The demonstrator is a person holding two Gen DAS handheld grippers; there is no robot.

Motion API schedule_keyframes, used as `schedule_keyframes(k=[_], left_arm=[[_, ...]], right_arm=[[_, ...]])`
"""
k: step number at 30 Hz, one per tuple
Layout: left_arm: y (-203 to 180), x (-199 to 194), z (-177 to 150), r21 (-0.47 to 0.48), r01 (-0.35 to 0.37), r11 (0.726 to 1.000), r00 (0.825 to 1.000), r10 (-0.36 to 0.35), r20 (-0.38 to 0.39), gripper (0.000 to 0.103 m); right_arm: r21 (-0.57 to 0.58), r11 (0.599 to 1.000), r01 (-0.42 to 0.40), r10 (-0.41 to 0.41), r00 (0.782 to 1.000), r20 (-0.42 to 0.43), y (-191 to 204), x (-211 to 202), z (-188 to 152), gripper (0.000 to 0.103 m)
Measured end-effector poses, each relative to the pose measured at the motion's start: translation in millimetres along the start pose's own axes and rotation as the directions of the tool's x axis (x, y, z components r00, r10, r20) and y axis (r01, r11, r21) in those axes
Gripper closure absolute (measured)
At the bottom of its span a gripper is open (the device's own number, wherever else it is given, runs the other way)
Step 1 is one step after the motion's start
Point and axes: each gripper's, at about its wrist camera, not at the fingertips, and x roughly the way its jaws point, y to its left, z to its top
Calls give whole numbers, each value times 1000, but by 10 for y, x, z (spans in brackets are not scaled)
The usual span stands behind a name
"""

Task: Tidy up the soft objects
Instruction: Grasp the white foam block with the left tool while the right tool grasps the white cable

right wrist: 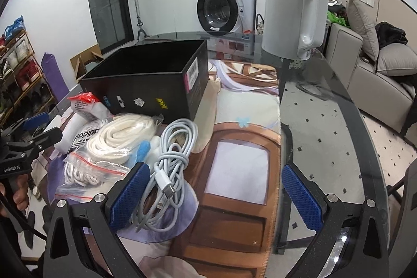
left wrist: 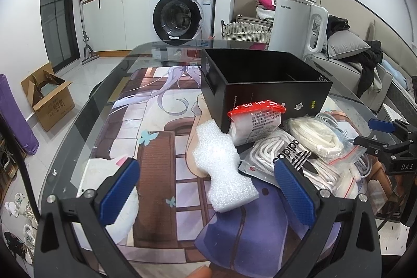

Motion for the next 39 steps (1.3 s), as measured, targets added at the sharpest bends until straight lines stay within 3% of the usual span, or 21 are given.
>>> schedule_keyframes(k=[8, 15, 20, 28, 39], left_arm=[[17, 57, 15, -5, 7, 1000, 1000, -7, -19, 0], [36, 167, -14, -1, 2, 1000, 998, -2, -60, 0], [25, 228, -37, 26, -22, 999, 996, 24, -83, 0], [98, 324, -87, -11, 9, 1000, 993, -11, -120, 2], [84, 334, -82, 2, 31, 1000, 993, -30, -113, 7]], right_arm=[[-26, 999, -35, 34, 999, -42, 112, 45, 27, 0], [-60, 995, 76, -80, 993, -81, 59, 194, 8, 0], [-68, 996, 63, -70, 992, -108, 18, 317, 36, 0], [-67, 998, 16, -24, 991, -131, 3, 437, 92, 1], [-99, 994, -42, 32, 994, -105, 117, 355, 54, 36]])
